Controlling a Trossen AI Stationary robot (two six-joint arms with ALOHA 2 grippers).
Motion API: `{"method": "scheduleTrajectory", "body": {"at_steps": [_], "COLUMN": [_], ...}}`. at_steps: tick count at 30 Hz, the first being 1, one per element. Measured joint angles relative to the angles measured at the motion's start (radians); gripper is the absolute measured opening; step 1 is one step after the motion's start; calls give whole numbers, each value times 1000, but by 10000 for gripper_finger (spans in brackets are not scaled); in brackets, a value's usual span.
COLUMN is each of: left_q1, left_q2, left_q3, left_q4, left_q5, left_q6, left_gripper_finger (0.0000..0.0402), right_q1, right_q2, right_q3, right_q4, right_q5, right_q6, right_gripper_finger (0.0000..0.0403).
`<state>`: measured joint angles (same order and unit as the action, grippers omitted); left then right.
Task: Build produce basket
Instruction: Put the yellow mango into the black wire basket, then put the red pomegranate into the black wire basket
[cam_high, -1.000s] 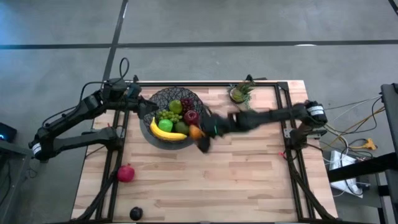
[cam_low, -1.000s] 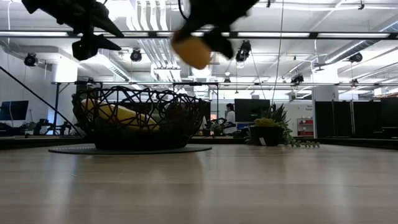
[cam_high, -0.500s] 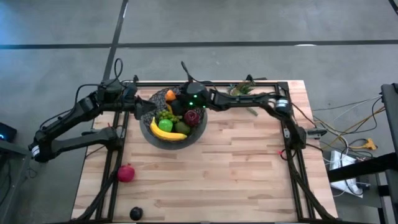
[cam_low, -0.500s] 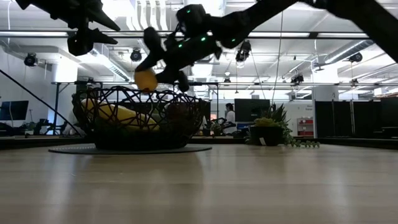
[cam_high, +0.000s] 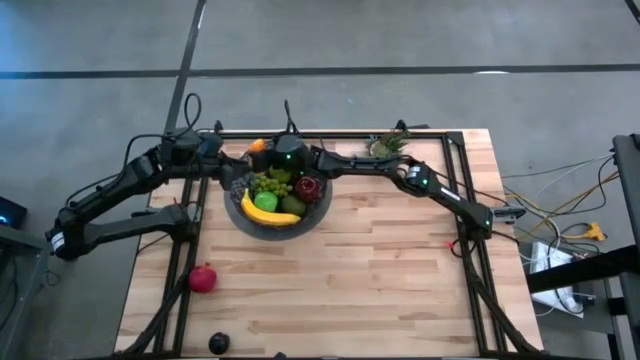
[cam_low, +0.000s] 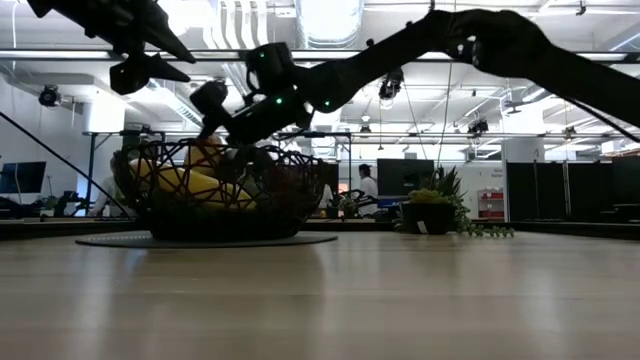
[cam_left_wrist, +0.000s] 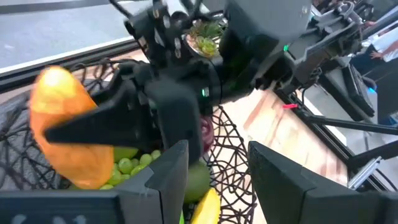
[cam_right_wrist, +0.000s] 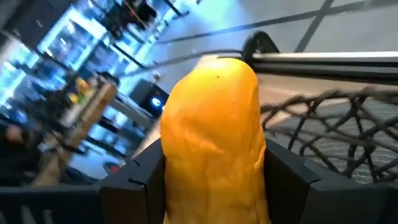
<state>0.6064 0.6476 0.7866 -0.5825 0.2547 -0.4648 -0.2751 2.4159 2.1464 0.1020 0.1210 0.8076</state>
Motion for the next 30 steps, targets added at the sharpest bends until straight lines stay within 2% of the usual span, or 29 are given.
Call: {"method": "scheduleTrajectory", "body": {"at_steps": [4,9,18,21,25,30], "left_q1": [0,0,0,0,0,0], "left_q2": [4,5,6,6,5,0], "left_q3": [-4,-4,-4,-4,-4,-4], "left_q4": [-3,-2,-1,-1,-1,-1], "left_q5": [0,0,1,1,1,0], "left_q6": [0,0,0,0,0,0], "left_gripper_finger": [151,151,151,151,151,151], "right_q1": [-2,0,-5,-14,-29,-43], "right_q2": [43,46,43,28,-11,-105], "right_q3": [57,61,61,59,57,57], "right_q4": [5,-5,-14,-29,-68,-180], "right_q5": [5,3,1,-43,-43,-1], "right_q6": [67,10,3,7,-10,-127], "right_gripper_finger": [184,196,301,321,324,324]}}
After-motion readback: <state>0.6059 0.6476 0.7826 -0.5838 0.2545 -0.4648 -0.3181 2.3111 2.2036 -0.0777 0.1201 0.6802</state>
